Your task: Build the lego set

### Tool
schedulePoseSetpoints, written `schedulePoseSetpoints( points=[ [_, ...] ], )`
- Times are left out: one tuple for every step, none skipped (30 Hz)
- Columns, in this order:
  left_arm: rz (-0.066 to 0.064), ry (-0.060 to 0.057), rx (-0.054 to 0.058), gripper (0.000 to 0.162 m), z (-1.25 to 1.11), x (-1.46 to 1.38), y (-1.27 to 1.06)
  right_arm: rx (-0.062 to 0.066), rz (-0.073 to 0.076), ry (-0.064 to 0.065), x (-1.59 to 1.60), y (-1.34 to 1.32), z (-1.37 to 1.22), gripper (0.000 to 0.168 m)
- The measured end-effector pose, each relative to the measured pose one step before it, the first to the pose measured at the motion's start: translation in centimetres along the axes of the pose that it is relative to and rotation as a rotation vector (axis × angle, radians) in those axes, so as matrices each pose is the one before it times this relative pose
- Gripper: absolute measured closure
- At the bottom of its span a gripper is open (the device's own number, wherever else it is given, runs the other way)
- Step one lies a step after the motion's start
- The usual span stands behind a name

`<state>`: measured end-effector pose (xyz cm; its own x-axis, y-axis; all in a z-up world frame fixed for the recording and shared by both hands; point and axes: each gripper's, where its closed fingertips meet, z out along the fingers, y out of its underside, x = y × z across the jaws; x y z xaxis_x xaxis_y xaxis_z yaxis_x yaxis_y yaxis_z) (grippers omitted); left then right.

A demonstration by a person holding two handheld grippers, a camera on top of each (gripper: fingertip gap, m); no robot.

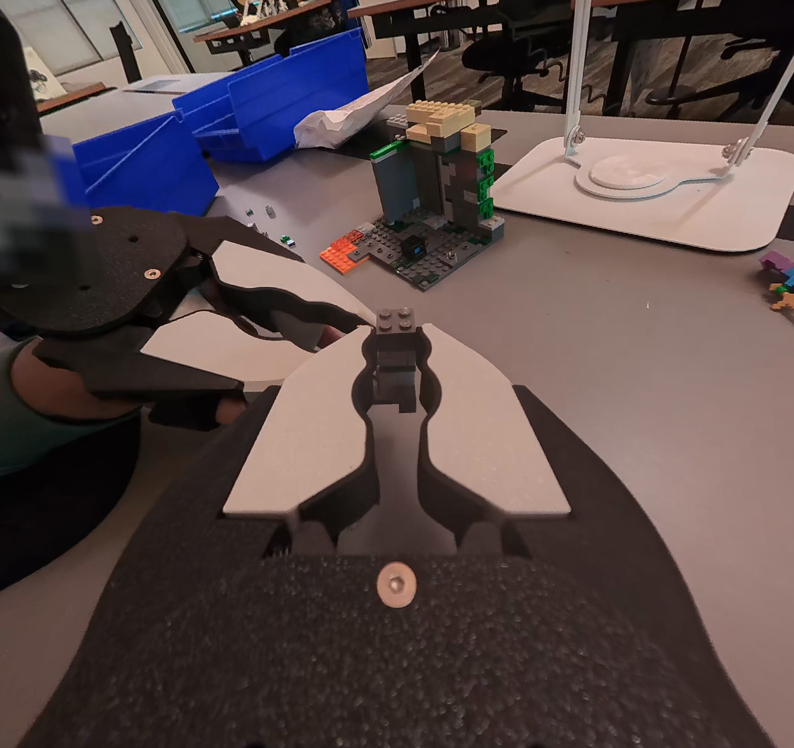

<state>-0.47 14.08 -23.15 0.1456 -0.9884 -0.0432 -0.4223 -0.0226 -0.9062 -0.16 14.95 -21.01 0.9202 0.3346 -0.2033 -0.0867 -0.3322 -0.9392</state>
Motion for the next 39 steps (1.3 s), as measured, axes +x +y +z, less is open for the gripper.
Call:
schedulePoseSetpoints(
  points=[
    [0.0049,0.0022,-0.0042,0.14,0.038,0.055,0.053,0.0015,-0.0057,-0.0018,-0.073,0.026,-0.006,0.152],
    [0.0086,0.0043,-0.0047,0.141,0.042,0.097,0.064,-0.0014,-0.0065,-0.0003,-0.047,0.055,0.003,0.152],
    [0.0127,0.0015,-0.0051,0.144,0.021,0.058,0.086,-0.0031,-0.005,-0.0004,-0.04,0.056,0.011,0.152],
    [0.0163,-0.002,0.0,0.147,-0.014,0.017,0.017,-0.0015,-0.0028,-0.0002,-0.013,0.025,-0.008,0.152],
    [0.0151,0.0025,0.0019,0.149,-0.027,0.081,-0.019,-0.0004,-0.0013,-0.0018,-0.014,-0.021,-0.024,0.152],
    [0.0073,0.004,0.0025,0.149,-0.038,0.073,-0.036,-0.0002,0.0006,-0.0038,-0.032,-0.041,-0.048,0.152],
    [-0.0026,0.0037,0.0044,0.149,-0.041,0.036,-0.053,0.001,0.0017,-0.0036,-0.025,-0.041,-0.063,0.152],
    [-0.008,-0.0042,0.0019,0.147,-0.035,-0.105,-0.013,0.0006,0.0001,-0.0018,0.0,-0.01,-0.041,0.152],
    [-0.0054,-0.0064,0.0016,0.142,-0.018,-0.129,-0.01,-0.0006,-0.0024,-0.0005,-0.007,0.028,-0.024,0.152],
    [-0.0034,-0.0028,0.0004,0.139,-0.02,-0.075,0.023,-0.0015,-0.0049,-0.0001,-0.022,0.02,-0.011,0.152],
    [-0.0047,-0.0045,0.0008,0.137,-0.042,-0.102,0.03,-0.0012,-0.0077,0.0006,-0.034,0.012,-0.005,0.152],
    [-0.0037,-0.0008,0.002,0.135,-0.046,-0.043,0.018,0.0003,-0.0093,0.0002,-0.062,-0.001,0.0,0.152],
    [-0.0035,0.0033,0.0016,0.134,-0.038,0.03,0.006,0.0014,-0.0085,-0.0012,-0.099,-0.012,0.003,0.152],
    [-0.0043,0.0047,0.0016,0.134,-0.023,0.047,0.009,0.0018,-0.007,-0.002,-0.093,-0.02,-0.006,0.152],
    [-0.003,0.0016,0.0008,0.134,-0.019,0.018,0.024,0.0019,-0.0049,-0.0009,-0.071,-0.016,-0.001,0.152],
    [-0.0001,0.0027,0.0003,0.133,-0.008,0.045,0.0,0.0011,-0.0018,0.0001,-0.028,-0.001,-0.015,0.152],
    [-0.0002,0.0053,0.0011,0.133,-0.016,0.077,-0.015,0.0006,0.0005,-0.0006,-0.008,-0.015,-0.011,0.152],
    [-0.002,0.004,0.0008,0.133,-0.002,0.055,-0.006,0.0007,0.0015,-0.0004,0.008,-0.007,-0.015,0.152],
    [-0.0003,0.0044,-0.0002,0.133,0.004,0.05,0.011,0.0025,0.0023,-0.0002,0.008,-0.038,-0.018,0.152],
    [0.0017,0.0059,-0.0038,0.131,0.018,0.091,0.082,0.0039,0.0032,-0.0012,0.012,-0.063,-0.032,0.152],
    [0.0005,0.0026,-0.0014,0.131,0.043,0.067,0.047,0.0013,0.0038,-0.0014,-0.007,-0.035,-0.025,0.152],
    [0.0016,0.005,-0.0001,0.131,0.029,0.107,0.007,-0.0006,0.0031,-0.0011,-0.016,0.02,0.015,0.152],
    [0.0039,0.0005,-0.0029,0.131,0.031,0.045,0.021,-0.0004,0.0012,-0.0016,-0.028,0.041,0.02,0.152],
    [0.0048,-0.0005,-0.0024,0.131,0.033,0.036,0.036,-0.0008,0.0012,-0.0002,-0.013,0.027,0.012,0.152],
    [0.0006,0.0048,-0.001,0.132,0.043,0.093,0.009,0.0006,0.0025,0.0006,-0.005,-0.005,-0.008,0.152],
    [-0.0014,0.0021,-0.0058,0.132,0.065,0.049,0.09,0.0004,0.0045,-0.0003,0.006,-0.001,-0.002,0.152],
    [0.0018,-0.0027,-0.0099,0.132,0.122,-0.007,0.145,0.0022,0.0078,-0.0012,-0.018,-0.041,-0.011,0.152],
    [0.0039,-0.0054,-0.0117,0.132,0.192,0.003,0.187,0.0033,0.01,-0.0012,-0.034,-0.082,-0.024,0.152],
    [0.0054,-0.0078,-0.005,0.134,0.182,-0.005,0.079,-0.0015,0.005,0.0015,-0.039,-0.02,-0.004,0.152],
    [0.0051,-0.0084,-0.0012,0.139,0.122,-0.009,-0.007,-0.0048,-0.0044,0.0063,0.013,0.048,0.013,0.152],
    [0.002,-0.007,-0.0024,0.142,0.105,-0.01,-0.018,-0.0029,-0.0094,0.0092,0.068,0.038,-0.018,0.152],
    [-0.0003,0.0,-0.0045,0.142,0.112,0.032,0.015,-0.0028,-0.008,0.0077,0.093,0.036,-0.018,0.152],
    [-0.0031,0.0059,-0.0026,0.142,0.091,0.053,0.015,-0.0045,-0.0027,0.0045,0.076,0.049,-0.035,0.152],
    [-0.004,0.0087,-0.0027,0.142,0.073,0.053,0.039,-0.0061,0.0009,0.0012,0.087,0.067,-0.011,0.152],
    [-0.0028,0.0098,-0.0042,0.143,0.066,0.03,0.081,-0.0108,-0.0026,-0.0049,0.028,0.093,0.001,0.152],
    [-0.0001,0.0133,-0.0022,0.143,0.049,0.05,0.082,-0.0163,-0.0118,-0.0137,-0.042,0.098,0.012,0.152],
    [0.0048,0.0217,0.0061,0.143,0.036,0.179,-0.015,-0.0177,-0.0223,-0.023,-0.086,0.043,-0.006,0.151],
    [0.0083,0.0254,0.0071,0.143,0.031,0.271,-0.037,-0.0188,-0.0332,-0.0341,-0.15,-0.021,-0.037,0.148],
    [0.0095,0.0155,-0.004,0.143,0.072,0.168,0.054,-0.0238,-0.0375,-0.0401,-0.157,-0.01,-0.059,0.142]
  ],
)
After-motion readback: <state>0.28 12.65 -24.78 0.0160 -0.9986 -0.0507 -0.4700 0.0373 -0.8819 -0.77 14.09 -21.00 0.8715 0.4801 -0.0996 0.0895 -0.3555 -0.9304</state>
